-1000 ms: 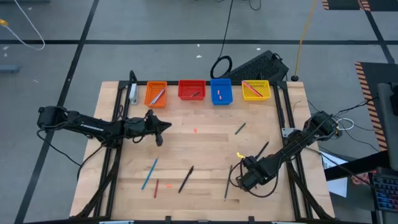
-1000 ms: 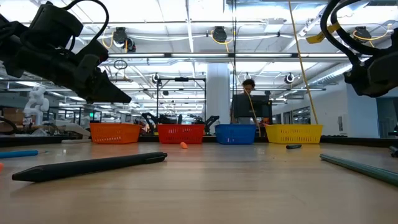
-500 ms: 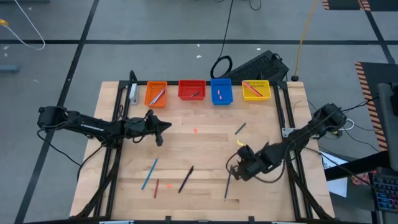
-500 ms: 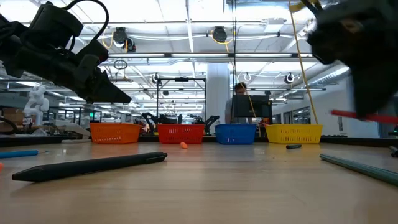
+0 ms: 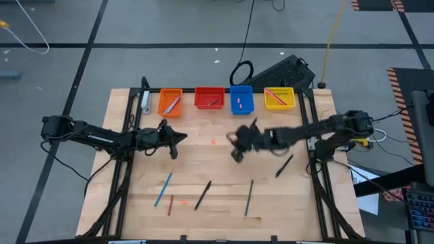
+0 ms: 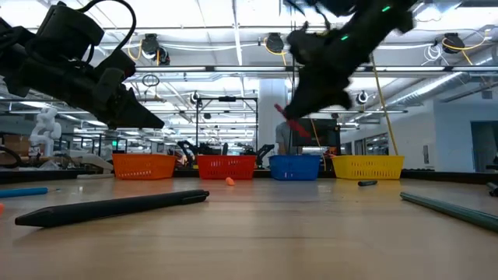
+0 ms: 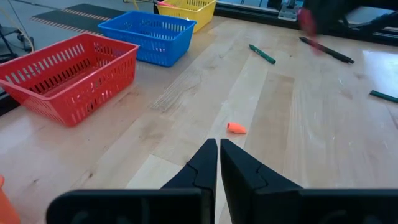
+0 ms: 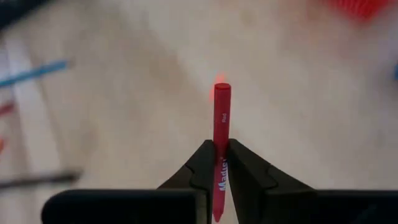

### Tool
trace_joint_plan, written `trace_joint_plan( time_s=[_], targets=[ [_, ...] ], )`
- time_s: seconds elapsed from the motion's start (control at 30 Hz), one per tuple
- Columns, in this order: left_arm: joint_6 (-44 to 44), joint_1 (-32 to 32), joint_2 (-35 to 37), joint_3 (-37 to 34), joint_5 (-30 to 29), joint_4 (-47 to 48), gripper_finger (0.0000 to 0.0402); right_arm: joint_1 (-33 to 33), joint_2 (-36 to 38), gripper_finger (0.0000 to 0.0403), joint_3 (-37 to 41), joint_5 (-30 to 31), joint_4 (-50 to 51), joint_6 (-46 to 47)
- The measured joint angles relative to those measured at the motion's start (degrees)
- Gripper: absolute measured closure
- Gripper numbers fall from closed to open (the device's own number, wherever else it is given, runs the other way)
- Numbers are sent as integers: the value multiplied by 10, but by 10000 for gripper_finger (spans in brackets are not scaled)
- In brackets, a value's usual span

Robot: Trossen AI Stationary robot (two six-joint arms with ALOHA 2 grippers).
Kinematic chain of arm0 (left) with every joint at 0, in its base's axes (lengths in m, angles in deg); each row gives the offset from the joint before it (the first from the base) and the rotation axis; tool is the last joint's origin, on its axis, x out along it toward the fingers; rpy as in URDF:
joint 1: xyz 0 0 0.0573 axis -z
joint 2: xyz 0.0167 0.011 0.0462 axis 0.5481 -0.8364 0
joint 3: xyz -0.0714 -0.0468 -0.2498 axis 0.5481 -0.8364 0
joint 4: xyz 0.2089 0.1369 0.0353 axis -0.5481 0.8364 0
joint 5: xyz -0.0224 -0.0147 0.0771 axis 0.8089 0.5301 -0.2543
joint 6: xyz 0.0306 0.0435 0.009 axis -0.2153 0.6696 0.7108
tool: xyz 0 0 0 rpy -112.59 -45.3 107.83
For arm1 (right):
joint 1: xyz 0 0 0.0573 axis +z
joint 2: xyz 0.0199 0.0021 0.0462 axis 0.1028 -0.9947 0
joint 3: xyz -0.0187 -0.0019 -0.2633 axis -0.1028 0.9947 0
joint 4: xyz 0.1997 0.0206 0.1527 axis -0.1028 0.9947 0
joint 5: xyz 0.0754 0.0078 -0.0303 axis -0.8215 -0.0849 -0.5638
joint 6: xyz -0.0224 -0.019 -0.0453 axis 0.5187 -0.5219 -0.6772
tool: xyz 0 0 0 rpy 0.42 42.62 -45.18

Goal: Sort crayons/erasers/pens/pencils in bins
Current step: Put the right red crayon into the red basket

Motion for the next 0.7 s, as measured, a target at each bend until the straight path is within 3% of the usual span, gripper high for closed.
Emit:
trace_joint_plan(
  time_s=[0.1, 0.3, 0.6, 0.7],
  targets=[
    [0, -1, 0, 0, -1, 0, 378, -70, -11, 374, -9, -19, -47, -98],
    [0, -3, 0, 0, -3, 0, 378, -178, -65, 374, -83, -20, -47, -261],
    [1, -6, 0, 0, -5, 0, 378, -260, -169, 374, -201, -24, -110, -439],
    [2, -6, 0, 0, -5, 0, 378, -277, -206, 374, -215, -54, -157, -467]
  ],
)
